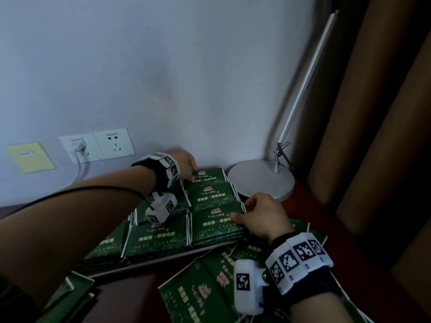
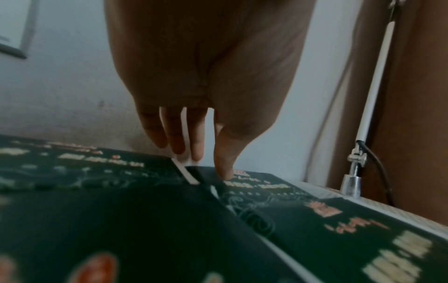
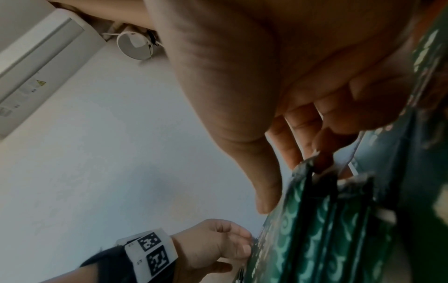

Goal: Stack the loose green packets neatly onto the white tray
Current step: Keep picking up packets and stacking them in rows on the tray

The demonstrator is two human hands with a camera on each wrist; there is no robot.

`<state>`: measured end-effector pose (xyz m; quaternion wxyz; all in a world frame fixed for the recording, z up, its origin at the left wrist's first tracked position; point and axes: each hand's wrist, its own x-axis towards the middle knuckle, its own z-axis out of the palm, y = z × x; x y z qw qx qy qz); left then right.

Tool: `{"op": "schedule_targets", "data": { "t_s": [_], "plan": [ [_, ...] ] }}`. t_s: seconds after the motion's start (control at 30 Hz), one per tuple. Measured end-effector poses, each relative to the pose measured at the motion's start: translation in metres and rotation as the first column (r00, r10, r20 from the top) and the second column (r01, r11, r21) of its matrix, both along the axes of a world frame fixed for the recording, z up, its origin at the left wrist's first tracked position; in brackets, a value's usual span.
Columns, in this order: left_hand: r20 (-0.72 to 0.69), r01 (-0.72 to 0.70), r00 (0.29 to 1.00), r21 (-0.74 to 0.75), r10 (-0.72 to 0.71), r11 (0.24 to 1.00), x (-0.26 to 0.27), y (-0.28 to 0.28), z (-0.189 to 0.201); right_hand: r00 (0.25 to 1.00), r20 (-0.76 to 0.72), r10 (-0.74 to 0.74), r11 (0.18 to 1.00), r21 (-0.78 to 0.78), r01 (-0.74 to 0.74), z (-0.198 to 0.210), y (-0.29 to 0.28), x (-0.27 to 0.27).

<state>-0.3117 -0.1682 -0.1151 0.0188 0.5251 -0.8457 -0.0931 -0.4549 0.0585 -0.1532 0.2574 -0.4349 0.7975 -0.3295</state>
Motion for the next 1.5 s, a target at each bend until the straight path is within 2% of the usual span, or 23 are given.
{"op": "schedule_targets", "data": {
  "t_s": [0.07, 0.13, 0.2, 0.27, 0.4, 0.53, 0.63, 0.8, 0.93, 1.0, 1.13, 1.3, 1.37, 1.5],
  "plan": [
    [-0.021, 0.013, 1.0, -0.034, -0.013, 0.999, 0.006, 0.01, 0.009, 1.0, 0.002, 0.005, 1.0, 0.013, -0.005, 0.001, 0.002, 0.0],
    [-0.109, 0.034, 0.993, -0.053, -0.04, 0.998, 0.013, 0.031, 0.02, 1.0, -0.002, 0.013, 1.0, 0.005, -0.013, 0.009, 0.005, -0.001],
    [-0.236, 0.085, 0.968, -0.013, -0.085, 0.996, 0.026, 0.066, 0.031, 0.999, -0.006, 0.034, 0.999, -0.034, -0.034, 0.025, 0.011, 0.0],
    [-0.282, 0.176, 0.948, 0.066, -0.15, 0.982, 0.045, 0.108, 0.037, 0.997, -0.034, 0.062, 0.994, -0.083, -0.065, 0.044, 0.02, 0.001],
    [-0.227, 0.324, 0.936, 0.253, -0.27, 0.911, 0.096, 0.187, 0.023, 0.983, -0.111, 0.143, 0.981, -0.118, -0.156, 0.085, 0.047, 0.017],
    [-0.089, 0.332, 0.942, 0.363, -0.322, 0.871, 0.118, 0.226, -0.014, 0.967, -0.193, 0.167, 0.981, -0.063, -0.182, 0.098, 0.096, 0.028],
    [-0.049, 0.327, 0.941, 0.389, -0.335, 0.861, 0.115, 0.234, -0.02, 0.948, -0.253, 0.191, 0.979, 0.119, -0.166, 0.082, 0.142, 0.021],
    [0.017, 0.344, 0.925, 0.38, -0.379, 0.858, 0.1, 0.234, -0.015, 0.956, -0.248, 0.158, 0.928, 0.368, -0.058, 0.049, 0.204, 0.017],
    [0.18, 0.355, 0.882, 0.357, -0.436, 0.864, 0.095, 0.233, -0.019, 0.965, -0.238, 0.109, 0.916, 0.4, -0.005, 0.031, 0.229, 0.026],
    [0.211, 0.353, 0.872, 0.353, -0.441, 0.866, 0.092, 0.237, -0.019, 0.971, -0.219, 0.097, 0.914, 0.405, 0.0, 0.028, 0.232, 0.033],
    [0.156, 0.318, 0.898, 0.414, -0.411, 0.853, 0.087, 0.239, -0.025, 0.955, -0.27, 0.118, 0.871, 0.49, 0.031, 0.023, 0.23, 0.046],
    [-0.031, 0.364, 0.913, 0.509, -0.406, 0.78, 0.085, 0.242, -0.032, 0.958, -0.283, 0.049, 0.874, 0.476, 0.095, 0.017, 0.229, 0.05],
    [-0.115, 0.391, 0.914, 0.506, -0.389, 0.769, 0.085, 0.243, -0.033, 0.962, -0.273, 0.027, 0.874, 0.474, 0.109, 0.017, 0.229, 0.051],
    [-0.276, 0.409, 0.909, 0.447, -0.312, 0.796, 0.09, 0.242, -0.033, 0.972, -0.226, -0.059, 0.912, 0.383, 0.144, 0.014, 0.238, 0.051]
  ]
}}
